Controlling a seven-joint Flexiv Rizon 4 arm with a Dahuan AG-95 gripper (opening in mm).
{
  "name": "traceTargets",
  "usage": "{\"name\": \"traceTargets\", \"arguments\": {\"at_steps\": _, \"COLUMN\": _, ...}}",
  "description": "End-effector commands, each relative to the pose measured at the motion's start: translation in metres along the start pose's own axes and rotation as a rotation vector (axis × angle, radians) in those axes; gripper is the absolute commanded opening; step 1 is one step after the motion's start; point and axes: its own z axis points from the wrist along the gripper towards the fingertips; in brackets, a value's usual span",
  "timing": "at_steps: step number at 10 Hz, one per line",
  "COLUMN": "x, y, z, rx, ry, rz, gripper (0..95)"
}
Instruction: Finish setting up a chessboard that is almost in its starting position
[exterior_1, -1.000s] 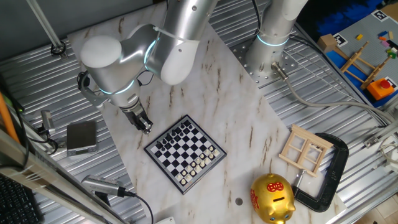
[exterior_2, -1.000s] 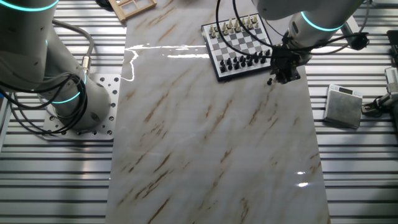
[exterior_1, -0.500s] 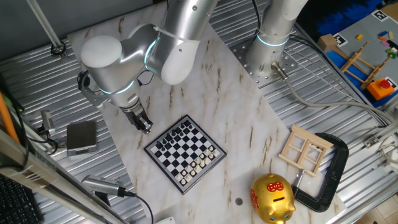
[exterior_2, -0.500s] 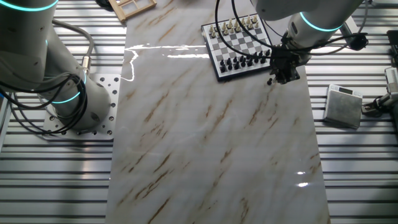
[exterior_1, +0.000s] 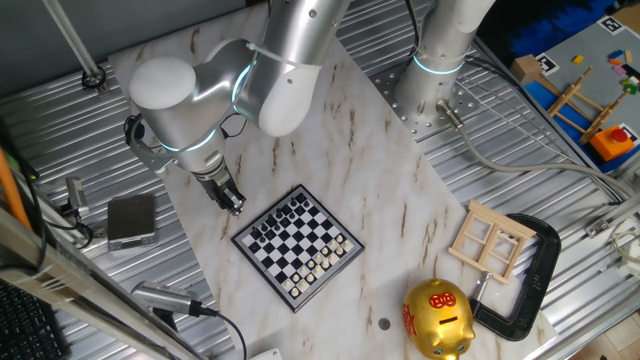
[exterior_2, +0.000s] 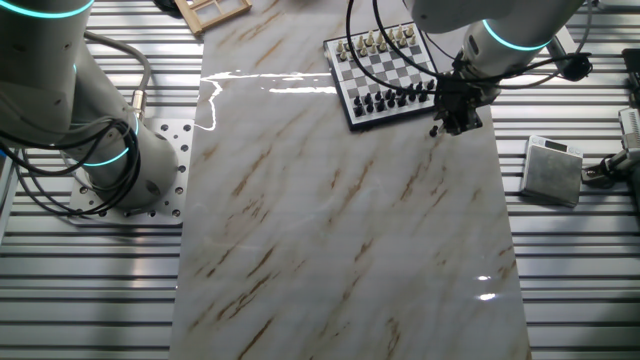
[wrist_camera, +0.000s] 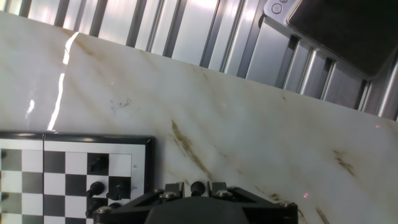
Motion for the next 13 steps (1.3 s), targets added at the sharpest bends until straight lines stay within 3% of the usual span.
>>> {"name": "traceTargets", "arguments": {"at_steps": 1, "x": 0.0003, "y": -0.0001, "z": -0.0002, "rx": 0.0, "ry": 0.0, "rz": 0.0, "gripper": 19.0}}
{"name": "traceTargets", "arguments": {"at_steps": 8, "x": 0.0003, "y": -0.0001, "z": -0.0002, "rx": 0.0, "ry": 0.0, "rz": 0.0, "gripper": 19.0}}
{"name": "traceTargets", "arguments": {"at_steps": 9, "x": 0.0076, "y": 0.0008, "z": 0.0077, "rx": -0.001, "ry": -0.004, "rz": -0.018, "gripper": 19.0}}
{"name": "traceTargets", "arguments": {"at_steps": 13, "x": 0.0076, "y": 0.002, "z": 0.0052, "rx": -0.001, "ry": -0.003, "rz": -0.016, "gripper": 19.0}}
